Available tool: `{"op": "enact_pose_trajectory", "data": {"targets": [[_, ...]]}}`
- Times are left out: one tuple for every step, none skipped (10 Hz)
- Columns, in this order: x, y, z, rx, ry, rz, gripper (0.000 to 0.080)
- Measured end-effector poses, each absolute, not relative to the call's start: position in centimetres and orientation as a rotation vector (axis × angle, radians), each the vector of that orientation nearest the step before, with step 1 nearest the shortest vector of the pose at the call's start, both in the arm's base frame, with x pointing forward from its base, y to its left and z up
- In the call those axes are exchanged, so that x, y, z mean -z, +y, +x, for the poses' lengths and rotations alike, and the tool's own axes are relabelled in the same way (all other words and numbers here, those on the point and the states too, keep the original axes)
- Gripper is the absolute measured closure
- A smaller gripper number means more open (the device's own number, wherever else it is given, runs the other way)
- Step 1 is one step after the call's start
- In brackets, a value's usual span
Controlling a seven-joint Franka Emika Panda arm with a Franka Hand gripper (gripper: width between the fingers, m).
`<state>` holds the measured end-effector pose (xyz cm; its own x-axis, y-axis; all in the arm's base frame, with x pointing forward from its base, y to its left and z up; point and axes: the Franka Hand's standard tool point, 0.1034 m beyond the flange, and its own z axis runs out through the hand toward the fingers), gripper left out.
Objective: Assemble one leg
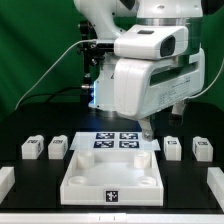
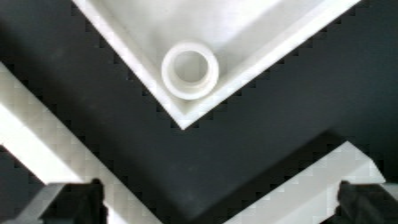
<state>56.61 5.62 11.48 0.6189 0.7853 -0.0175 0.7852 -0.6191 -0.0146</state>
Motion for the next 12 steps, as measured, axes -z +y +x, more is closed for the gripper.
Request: {"op": "enact_pose_trajectory", "data": {"targets": [[-11.4, 5.6, 56.6, -0.036, -1.368, -2.821, 0.0150], [-11.4, 5.6, 56.6, -0.036, -1.368, -2.821, 0.0150], [-11.4, 5.6, 56.6, -0.036, -1.368, -2.821, 0.0150], [-11.4, 5.6, 56.6, -0.036, -1.368, -2.821, 0.0150], [-11.4, 5.6, 56.6, -0.036, -1.368, -2.821, 0.0150], [-11.4, 5.6, 56.6, -0.036, -1.368, -2.821, 0.0150], [-11.4, 5.6, 56.6, -0.036, -1.368, -2.821, 0.0150], [-11.4, 5.6, 56.6, -0.037, -1.381, -2.815, 0.0150], [-11.4, 5.6, 56.6, -0.037, -1.410, -2.800, 0.0150], [-11.2, 5.6, 56.3, -0.040, -1.410, -2.798, 0.0150], [-10.1, 5.5, 54.6, -0.026, -1.565, -2.719, 0.0150], [-8.8, 5.0, 51.4, -0.049, -1.739, -2.601, 0.0150]]}}
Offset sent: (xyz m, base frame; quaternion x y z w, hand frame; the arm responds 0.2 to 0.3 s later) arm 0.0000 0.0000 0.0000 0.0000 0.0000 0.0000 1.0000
